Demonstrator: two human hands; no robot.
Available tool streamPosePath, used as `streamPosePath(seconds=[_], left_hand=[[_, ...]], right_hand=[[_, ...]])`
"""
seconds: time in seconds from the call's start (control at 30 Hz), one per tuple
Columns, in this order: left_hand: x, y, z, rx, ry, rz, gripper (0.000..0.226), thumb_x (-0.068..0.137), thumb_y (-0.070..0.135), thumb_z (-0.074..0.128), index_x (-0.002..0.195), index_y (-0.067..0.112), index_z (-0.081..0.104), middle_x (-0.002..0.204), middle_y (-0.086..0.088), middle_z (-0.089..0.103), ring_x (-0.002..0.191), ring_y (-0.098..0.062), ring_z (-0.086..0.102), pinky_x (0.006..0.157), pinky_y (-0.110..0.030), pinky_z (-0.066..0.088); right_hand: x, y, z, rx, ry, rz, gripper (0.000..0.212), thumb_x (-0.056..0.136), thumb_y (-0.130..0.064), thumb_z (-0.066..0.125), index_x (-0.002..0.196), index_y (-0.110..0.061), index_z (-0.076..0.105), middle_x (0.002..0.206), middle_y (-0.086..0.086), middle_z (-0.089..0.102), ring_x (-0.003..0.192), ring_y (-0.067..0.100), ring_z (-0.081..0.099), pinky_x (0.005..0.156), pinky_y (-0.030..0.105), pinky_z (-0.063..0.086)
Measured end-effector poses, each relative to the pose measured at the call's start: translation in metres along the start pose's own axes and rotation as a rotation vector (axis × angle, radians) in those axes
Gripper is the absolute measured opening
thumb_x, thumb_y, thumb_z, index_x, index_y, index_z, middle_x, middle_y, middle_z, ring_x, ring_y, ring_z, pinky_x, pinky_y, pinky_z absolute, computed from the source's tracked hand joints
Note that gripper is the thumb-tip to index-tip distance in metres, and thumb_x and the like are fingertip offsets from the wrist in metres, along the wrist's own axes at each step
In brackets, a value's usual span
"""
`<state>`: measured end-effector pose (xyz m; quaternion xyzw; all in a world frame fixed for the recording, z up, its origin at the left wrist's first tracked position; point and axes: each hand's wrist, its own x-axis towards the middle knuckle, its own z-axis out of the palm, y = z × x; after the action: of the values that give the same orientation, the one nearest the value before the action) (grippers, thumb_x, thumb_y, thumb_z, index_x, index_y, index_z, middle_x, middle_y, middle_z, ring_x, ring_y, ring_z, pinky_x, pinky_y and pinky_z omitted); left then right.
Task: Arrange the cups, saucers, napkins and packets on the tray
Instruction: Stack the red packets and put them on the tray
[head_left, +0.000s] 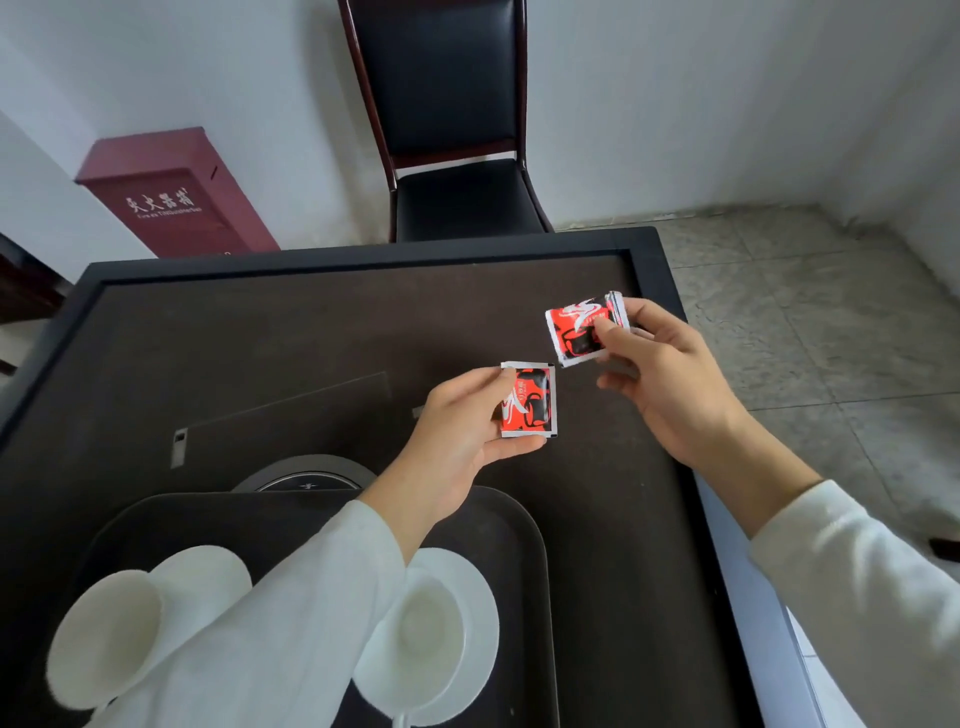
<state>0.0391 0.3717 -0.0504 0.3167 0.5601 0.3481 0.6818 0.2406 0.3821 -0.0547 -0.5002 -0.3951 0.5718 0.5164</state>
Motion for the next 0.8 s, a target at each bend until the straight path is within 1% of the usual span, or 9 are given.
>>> streamPosePath(seconds=[0.07,0.17,0.3,0.37,0.47,0.53,0.6,0.73,0.8], left_hand=[[-0.003,0.002,-0.005,-0.018,0.007,-0.007,0.022,0.1,0.025,0.063,0.121,0.023,0.066,0.115,-0.006,0.073,0.097,-0.023,0.076,0.069,-0.035,0.063],[-0.008,0.004,-0.012,-0.044,-0.043,0.0,0.018,0.102,0.024,0.059,0.116,0.022,0.07,0.11,-0.007,0.077,0.095,-0.024,0.077,0.07,-0.036,0.063],[-0.017,0.004,-0.021,-0.023,-0.059,0.013,0.017,0.099,0.026,0.064,0.114,0.023,0.071,0.102,-0.005,0.079,0.092,-0.025,0.078,0.068,-0.037,0.063],[-0.023,0.003,-0.028,-0.038,-0.057,0.019,0.018,0.099,0.026,0.065,0.115,0.022,0.071,0.101,-0.005,0.079,0.092,-0.026,0.078,0.067,-0.037,0.063],[-0.034,0.005,-0.039,-0.042,-0.048,0.021,0.017,0.099,0.026,0.065,0.113,0.021,0.072,0.1,-0.006,0.079,0.091,-0.027,0.078,0.066,-0.036,0.063],[-0.042,0.009,-0.048,-0.036,-0.056,0.024,0.019,0.098,0.027,0.065,0.115,0.021,0.071,0.104,-0.009,0.079,0.092,-0.029,0.078,0.07,-0.039,0.064],[-0.051,0.013,-0.056,-0.043,-0.069,0.03,0.022,0.099,0.028,0.063,0.119,0.019,0.07,0.108,-0.012,0.077,0.093,-0.031,0.077,0.074,-0.042,0.064],[-0.077,0.022,-0.07,-0.078,-0.099,0.05,0.017,0.1,0.025,0.062,0.11,0.018,0.073,0.104,-0.012,0.078,0.093,-0.032,0.077,0.071,-0.041,0.064],[-0.092,0.025,-0.076,-0.072,-0.131,0.076,0.016,0.101,0.021,0.062,0.109,0.015,0.075,0.103,-0.013,0.079,0.093,-0.032,0.077,0.071,-0.04,0.064]], right_hand=[[-0.002,-0.003,0.005,-0.05,-0.063,-0.016,0.017,0.101,-0.018,0.061,0.109,-0.027,0.073,0.099,0.004,0.076,0.083,0.012,0.069,0.065,0.026,0.055],[-0.01,-0.005,0.013,-0.219,-0.152,-0.093,0.019,0.098,-0.019,0.068,0.116,-0.021,0.072,0.097,0.003,0.077,0.083,0.015,0.071,0.063,0.025,0.055],[-0.021,-0.007,0.031,-0.555,-0.158,-0.169,0.021,0.088,-0.033,0.078,0.106,-0.025,0.072,0.089,-0.005,0.078,0.08,0.013,0.075,0.059,0.031,0.059],[-0.026,-0.008,0.042,-0.621,-0.131,-0.207,0.022,0.085,-0.036,0.081,0.103,-0.026,0.072,0.087,-0.008,0.078,0.077,0.011,0.074,0.058,0.03,0.06],[-0.035,-0.009,0.056,-0.704,-0.098,-0.297,0.024,0.082,-0.035,0.084,0.102,-0.028,0.073,0.088,-0.01,0.076,0.073,0.009,0.072,0.059,0.023,0.057],[-0.04,-0.013,0.065,-0.726,-0.102,-0.336,0.03,0.08,-0.031,0.086,0.105,-0.026,0.07,0.092,-0.01,0.074,0.073,0.007,0.073,0.064,0.022,0.059],[-0.046,-0.019,0.074,-0.752,-0.118,-0.368,0.034,0.078,-0.029,0.088,0.105,-0.025,0.068,0.096,-0.011,0.071,0.071,0.005,0.072,0.064,0.023,0.06],[-0.064,-0.031,0.097,-0.885,-0.137,-0.481,0.019,0.079,-0.032,0.086,0.089,-0.026,0.07,0.094,-0.014,0.066,0.071,0.003,0.069,0.062,0.017,0.055],[-0.073,-0.038,0.108,-0.937,-0.16,-0.527,0.015,0.08,-0.033,0.085,0.085,-0.027,0.072,0.093,-0.014,0.064,0.071,0.005,0.066,0.063,0.015,0.052]])
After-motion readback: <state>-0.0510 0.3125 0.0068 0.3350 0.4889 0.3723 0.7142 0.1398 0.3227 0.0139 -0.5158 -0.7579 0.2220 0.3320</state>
